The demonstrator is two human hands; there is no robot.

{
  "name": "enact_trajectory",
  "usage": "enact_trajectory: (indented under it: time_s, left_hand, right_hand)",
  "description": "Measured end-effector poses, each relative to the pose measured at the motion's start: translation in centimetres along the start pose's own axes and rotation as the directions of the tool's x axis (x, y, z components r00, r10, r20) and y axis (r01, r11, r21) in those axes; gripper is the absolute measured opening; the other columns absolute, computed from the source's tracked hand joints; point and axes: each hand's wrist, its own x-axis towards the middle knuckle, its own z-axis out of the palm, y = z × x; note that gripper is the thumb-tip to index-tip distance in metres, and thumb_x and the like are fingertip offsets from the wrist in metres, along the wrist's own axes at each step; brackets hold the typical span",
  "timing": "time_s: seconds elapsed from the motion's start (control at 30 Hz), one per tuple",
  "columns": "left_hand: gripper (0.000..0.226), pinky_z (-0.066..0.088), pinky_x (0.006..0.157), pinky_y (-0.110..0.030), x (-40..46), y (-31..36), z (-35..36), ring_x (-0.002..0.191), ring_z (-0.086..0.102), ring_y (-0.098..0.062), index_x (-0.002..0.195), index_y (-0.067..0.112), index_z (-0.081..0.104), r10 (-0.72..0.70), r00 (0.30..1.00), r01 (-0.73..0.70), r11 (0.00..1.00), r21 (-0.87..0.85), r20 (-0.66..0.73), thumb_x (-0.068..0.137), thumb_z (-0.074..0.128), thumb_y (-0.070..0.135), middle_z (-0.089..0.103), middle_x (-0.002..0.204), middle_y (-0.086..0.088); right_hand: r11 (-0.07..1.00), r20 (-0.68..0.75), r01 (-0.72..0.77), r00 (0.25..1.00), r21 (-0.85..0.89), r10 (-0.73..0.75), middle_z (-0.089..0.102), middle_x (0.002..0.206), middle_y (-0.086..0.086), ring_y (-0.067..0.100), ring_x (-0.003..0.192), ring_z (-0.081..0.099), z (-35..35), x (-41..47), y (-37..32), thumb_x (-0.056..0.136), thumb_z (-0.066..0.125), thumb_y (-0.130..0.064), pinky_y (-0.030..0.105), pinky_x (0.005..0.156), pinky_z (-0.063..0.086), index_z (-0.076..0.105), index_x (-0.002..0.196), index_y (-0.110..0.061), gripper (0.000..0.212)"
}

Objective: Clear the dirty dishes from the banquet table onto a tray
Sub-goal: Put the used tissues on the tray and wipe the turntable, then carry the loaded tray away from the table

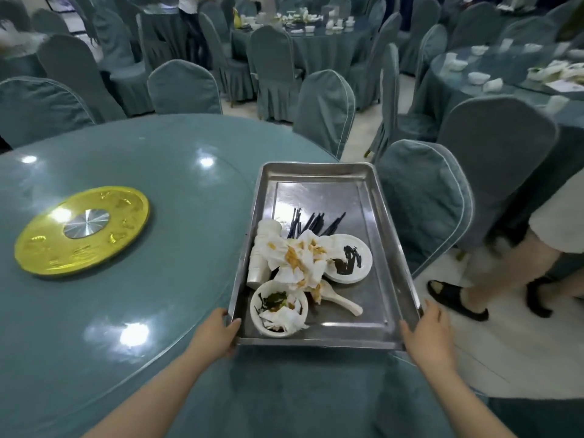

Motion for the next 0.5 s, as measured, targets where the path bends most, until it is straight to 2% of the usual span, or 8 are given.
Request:
enact_trajectory:
  time_s: [0.07,0.13,0.23,0.3,0.33,0.4,0.5]
  left_hand:
    - [0.021,0.058,0.068,-0.041,0.7,0.5,0.1,0.062,0.069,-0.028,0.109,0.013,0.045,-0.010,1.000,0.010,1.000,0.028,-0.001,0.094,0.054,0.025,0.068,0.076,-0.013]
    - [0.015,0.058,0.065,-0.042,0.9,1.0,0.2,0.061,0.069,-0.031,0.103,0.012,0.044,-0.012,1.000,0.012,0.998,0.065,0.013,0.094,0.053,0.019,0.067,0.079,-0.015]
    - [0.009,0.057,0.054,-0.039,0.8,1.1,0.6,0.047,0.065,-0.028,0.086,0.012,0.041,-0.004,0.999,0.002,0.998,0.056,0.034,0.093,0.046,0.010,0.062,0.068,-0.010]
    - [0.009,0.054,0.043,-0.034,0.6,0.8,0.8,0.039,0.062,-0.022,0.086,0.012,0.041,-0.009,0.999,0.008,1.000,0.016,0.039,0.093,0.043,0.007,0.061,0.067,-0.010]
    - [0.007,0.053,0.041,-0.033,0.4,0.6,0.9,0.039,0.062,-0.021,0.088,0.012,0.042,-0.013,0.999,0.014,1.000,-0.007,0.040,0.093,0.042,0.007,0.061,0.069,-0.012]
    - [0.005,0.053,0.041,-0.032,-0.3,-0.2,1.2,0.041,0.063,-0.023,0.095,0.012,0.043,-0.027,0.998,0.030,0.998,-0.055,0.050,0.093,0.041,0.007,0.063,0.075,-0.014]
    - [0.013,0.050,0.037,-0.028,-1.8,-1.4,1.5,0.041,0.063,-0.023,0.103,0.014,0.044,-0.048,0.997,0.054,0.994,-0.098,0.065,0.092,0.044,0.007,0.064,0.073,-0.013]
  right_hand:
    - [0.994,0.104,-0.069,0.993,0.088,0.060,0.057,0.121,0.016,0.033,0.097,0.057,0.2,1.1,0.6,0.088,0.060,-0.017,0.038,0.081,0.046,0.041,0.134,-0.006,0.051]
    - [0.980,0.177,-0.112,0.981,0.162,0.082,0.065,0.100,0.011,0.025,0.078,0.058,0.3,2.0,1.1,0.087,0.054,-0.012,0.031,0.067,0.044,0.054,0.119,-0.008,0.031]
    - [0.945,0.201,-0.161,0.974,0.285,0.105,0.064,0.082,0.000,0.019,0.067,0.060,0.6,2.2,1.7,0.085,0.051,-0.008,0.026,0.051,0.044,0.058,0.107,-0.013,0.023]
    - [0.935,0.200,-0.161,0.975,0.315,0.101,0.064,0.080,0.000,0.021,0.064,0.062,0.8,1.9,2.0,0.085,0.050,-0.007,0.025,0.044,0.045,0.058,0.106,-0.016,0.024]
    - [0.933,0.203,-0.157,0.975,0.324,0.094,0.064,0.081,0.002,0.023,0.065,0.063,0.9,1.6,2.2,0.084,0.049,-0.007,0.028,0.046,0.049,0.057,0.105,-0.017,0.025]
    - [0.931,0.206,-0.155,0.974,0.330,0.089,0.065,0.086,0.006,0.029,0.072,0.065,0.8,0.7,2.8,0.083,0.048,-0.007,0.041,0.058,0.057,0.056,0.103,-0.019,0.024]
    - [0.946,0.195,-0.141,0.977,0.291,0.085,0.064,0.093,0.012,0.033,0.082,0.063,0.3,-1.2,3.6,0.085,0.048,-0.006,0.051,0.075,0.055,0.052,0.099,-0.016,0.018]
